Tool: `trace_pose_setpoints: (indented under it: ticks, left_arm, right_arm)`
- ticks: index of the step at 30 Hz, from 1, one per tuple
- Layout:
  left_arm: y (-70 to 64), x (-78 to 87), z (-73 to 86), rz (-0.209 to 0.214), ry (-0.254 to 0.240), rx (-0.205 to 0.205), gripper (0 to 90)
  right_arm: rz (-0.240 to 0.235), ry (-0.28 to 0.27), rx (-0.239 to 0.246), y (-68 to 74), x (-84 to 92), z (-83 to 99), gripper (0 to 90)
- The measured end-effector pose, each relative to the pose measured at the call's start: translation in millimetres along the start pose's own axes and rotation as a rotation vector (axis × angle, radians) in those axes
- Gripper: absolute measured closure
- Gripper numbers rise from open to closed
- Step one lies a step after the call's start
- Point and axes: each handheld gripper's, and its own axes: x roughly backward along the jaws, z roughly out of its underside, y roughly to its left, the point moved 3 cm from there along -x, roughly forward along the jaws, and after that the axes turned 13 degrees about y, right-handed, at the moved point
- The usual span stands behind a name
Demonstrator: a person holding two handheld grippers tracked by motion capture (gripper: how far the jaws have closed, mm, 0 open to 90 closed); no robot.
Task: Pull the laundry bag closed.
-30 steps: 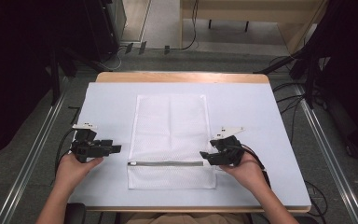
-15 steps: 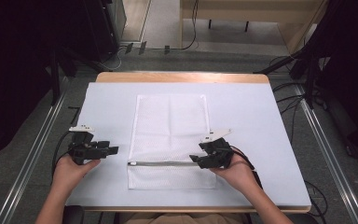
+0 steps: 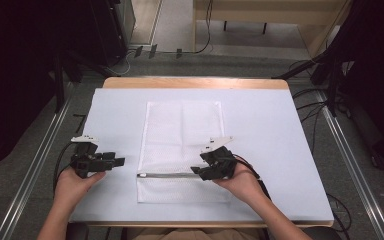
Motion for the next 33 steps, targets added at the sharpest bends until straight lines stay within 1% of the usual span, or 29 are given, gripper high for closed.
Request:
trace_pose_setpoints:
  ticks: [1,2,3,6,7,8,10,12,14,20,25,26,27,28,30,31,33]
  left_arm:
    - [0.1,0.0,0.0,0.001,0.0,0.0,43.0]
    - [0.2,0.0,0.1,0.0,0.0,0.0,43.0]
    - [0.2,0.0,0.1,0.001,0.0,0.0,43.0]
    - [-0.1,0.3,0.3,0.001,-0.001,0.0,43.0]
    - [0.0,0.4,0.3,0.003,-0.002,0.0,43.0]
    - [0.2,0.4,0.4,0.003,-0.002,0.0,43.0]
    - [0.7,0.0,0.5,0.006,-0.001,0.001,43.0]
    - [1.3,-0.6,0.6,0.007,0.003,0.002,43.1]
    - [1.2,-0.6,0.8,0.008,0.002,0.002,43.0]
    - [1.4,-0.8,1.0,0.009,0.002,0.002,43.1]
    - [1.7,-0.9,1.2,0.008,0.002,0.003,43.0]
    - [1.8,-1.0,1.3,0.008,0.004,0.002,43.1]
    - [2.0,-0.9,1.3,0.008,0.005,0.001,43.1]
    - [2.0,-1.0,1.3,0.007,0.004,0.0,43.1]
    - [2.2,-1.0,1.4,0.007,0.005,0.0,43.1]
    - [2.4,-1.0,1.5,0.006,0.006,-0.001,43.1]
    - [2.6,-1.2,1.4,0.008,0.003,0.002,43.1]
  right_arm:
    - [0.0,0.0,0.0,0.0,0.0,0.0,45.0]
    - [-0.009,0.004,0.009,3.1,-1.9,-6.0,45.1]
    - [-0.009,0.004,0.009,3.1,-1.9,-6.0,45.1]
    - [-0.015,0.003,0.027,7.3,-5.3,-13.7,45.5]
    - [-0.019,0.006,0.025,9.6,-6.6,-16.1,45.6]
    - [-0.025,0.007,0.042,13.2,-10.7,-21.1,45.9]
    - [-0.032,0.017,0.04,15.7,-12.3,-23.2,46.0]
    - [-0.036,0.022,0.054,18.9,-18.0,-31.0,46.1]
    - [-0.041,0.024,0.059,20.1,-20.5,-35.3,46.3]
    - [-0.054,0.028,0.063,24.1,-27.9,-44.1,47.2]
    - [-0.059,0.035,0.065,26.7,-33.0,-47.7,48.5]
    - [-0.06,0.032,0.073,26.1,-34.6,-48.7,48.9]
    - [-0.071,0.03,0.068,27.6,-37.7,-50.3,49.7]
    - [-0.071,0.03,0.068,27.6,-37.7,-50.3,49.7]
    - [-0.084,0.035,0.076,32.2,-42.2,-52.5,51.2]
    - [-0.084,0.035,0.076,32.2,-42.2,-52.5,51.2]
    - [-0.097,0.036,0.077,37.5,-46.3,-55.1,53.8]
